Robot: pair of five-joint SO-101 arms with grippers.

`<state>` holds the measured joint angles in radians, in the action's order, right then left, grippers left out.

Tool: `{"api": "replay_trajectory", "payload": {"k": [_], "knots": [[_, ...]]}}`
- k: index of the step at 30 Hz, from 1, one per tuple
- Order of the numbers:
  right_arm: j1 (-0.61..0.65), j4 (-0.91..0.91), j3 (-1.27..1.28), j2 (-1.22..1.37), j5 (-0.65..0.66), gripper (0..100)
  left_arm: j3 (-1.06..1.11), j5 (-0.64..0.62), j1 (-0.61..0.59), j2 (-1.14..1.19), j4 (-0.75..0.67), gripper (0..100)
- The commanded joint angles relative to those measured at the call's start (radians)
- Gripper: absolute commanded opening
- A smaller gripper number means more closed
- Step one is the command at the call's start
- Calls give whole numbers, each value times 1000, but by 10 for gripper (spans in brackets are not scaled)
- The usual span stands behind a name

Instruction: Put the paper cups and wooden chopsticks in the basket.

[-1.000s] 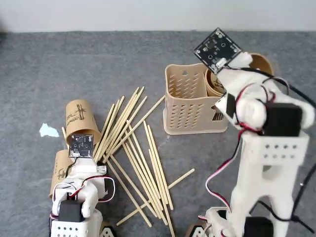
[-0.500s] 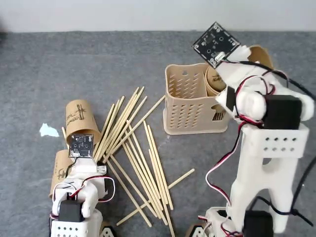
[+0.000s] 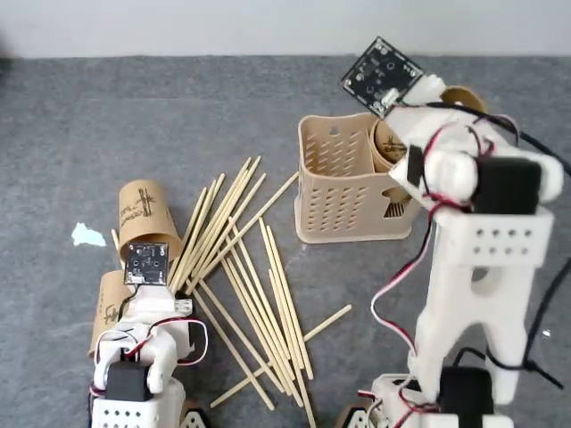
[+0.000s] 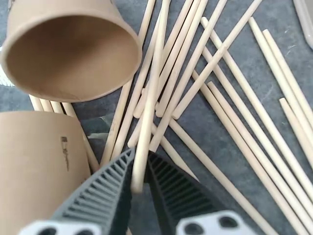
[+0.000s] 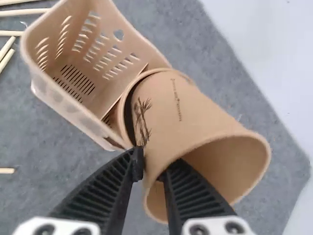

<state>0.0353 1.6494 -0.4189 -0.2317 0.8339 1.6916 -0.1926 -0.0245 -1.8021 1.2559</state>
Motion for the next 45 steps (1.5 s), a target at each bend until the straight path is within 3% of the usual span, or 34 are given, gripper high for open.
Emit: {"api": "replay_trajectory", "payload": {"k": [1,13,20,33,36,41,45], "knots": [[-1,-84,-46,22,9,53,-8,-2,-2,-15,3,12],[61,-157,-46,65,8,61,-8,-2,-2,-15,3,12],[61,-56,-48,51,0,239,-8,-2,-2,-15,3,12],[151,147,-37,-165,-328,255,-8,-2,-2,-15,3,12],[157,143,9,-209,-396,212,-8,-2,-2,-15,3,12],[163,140,124,-268,-450,20,-8,-2,-2,-15,3,12],[157,142,250,-334,-525,32,-8,-2,-2,-15,3,12]]}}
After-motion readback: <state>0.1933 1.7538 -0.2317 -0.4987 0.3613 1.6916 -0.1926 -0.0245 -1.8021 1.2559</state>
